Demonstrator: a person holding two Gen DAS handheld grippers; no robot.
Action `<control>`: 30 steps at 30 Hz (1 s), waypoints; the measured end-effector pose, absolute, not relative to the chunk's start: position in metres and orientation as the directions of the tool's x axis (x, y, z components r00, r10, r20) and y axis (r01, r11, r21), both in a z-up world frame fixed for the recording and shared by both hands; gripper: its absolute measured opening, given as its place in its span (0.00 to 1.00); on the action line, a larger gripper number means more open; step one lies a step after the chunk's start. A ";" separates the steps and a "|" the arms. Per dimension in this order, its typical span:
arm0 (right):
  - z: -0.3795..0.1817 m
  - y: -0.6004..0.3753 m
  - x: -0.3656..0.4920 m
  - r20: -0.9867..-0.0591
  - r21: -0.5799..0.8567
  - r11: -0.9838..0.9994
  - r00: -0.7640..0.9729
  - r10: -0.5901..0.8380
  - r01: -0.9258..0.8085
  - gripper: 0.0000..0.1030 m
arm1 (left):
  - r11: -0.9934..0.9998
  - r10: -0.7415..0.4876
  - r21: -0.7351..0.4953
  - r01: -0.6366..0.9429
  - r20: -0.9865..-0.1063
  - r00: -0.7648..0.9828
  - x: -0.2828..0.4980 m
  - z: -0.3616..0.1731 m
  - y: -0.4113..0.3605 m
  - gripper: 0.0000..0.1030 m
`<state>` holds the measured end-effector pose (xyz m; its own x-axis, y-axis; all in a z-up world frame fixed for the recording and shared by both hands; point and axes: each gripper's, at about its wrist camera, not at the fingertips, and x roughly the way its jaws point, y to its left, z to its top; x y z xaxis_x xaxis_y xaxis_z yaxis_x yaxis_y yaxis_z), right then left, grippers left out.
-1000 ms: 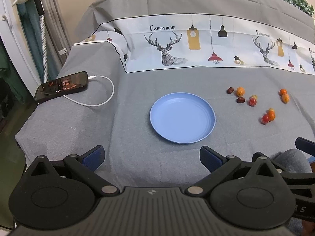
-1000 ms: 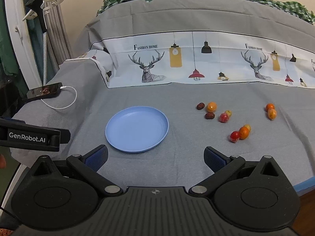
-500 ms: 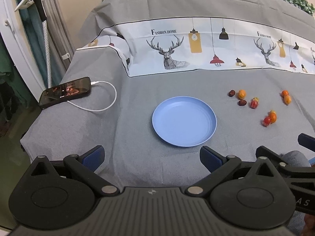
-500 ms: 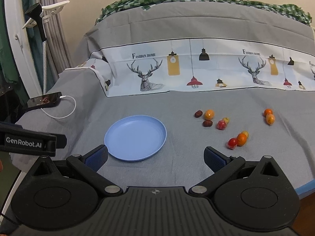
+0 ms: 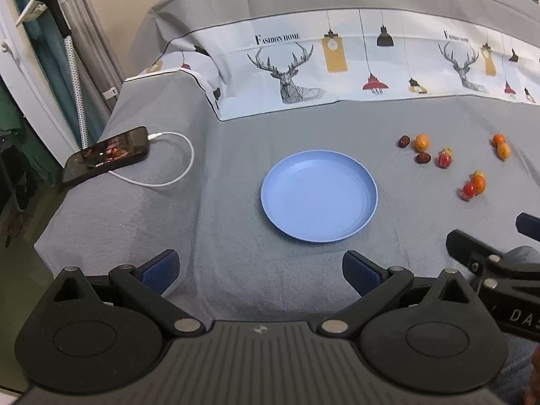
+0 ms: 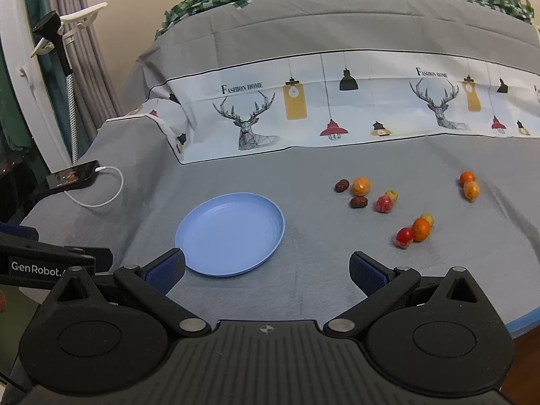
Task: Organize fruits
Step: 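Grasp a red date with the left tool while the right tool grasps a mandarin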
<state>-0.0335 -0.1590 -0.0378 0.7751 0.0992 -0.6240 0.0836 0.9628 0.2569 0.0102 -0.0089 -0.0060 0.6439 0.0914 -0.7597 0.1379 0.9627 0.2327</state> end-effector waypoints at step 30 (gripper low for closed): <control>-0.221 -0.361 0.114 -0.832 0.170 0.772 0.509 -0.221 0.613 0.99 | 0.897 -0.105 0.155 0.414 -0.836 0.539 0.195 -0.145 -0.231 1.00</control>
<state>0.1140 -0.3613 -0.2207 0.5087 -0.2206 -0.8322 0.6130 0.7715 0.1702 0.1953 -0.2306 -0.1449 0.5394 -0.1046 -0.8355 0.4137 0.8972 0.1547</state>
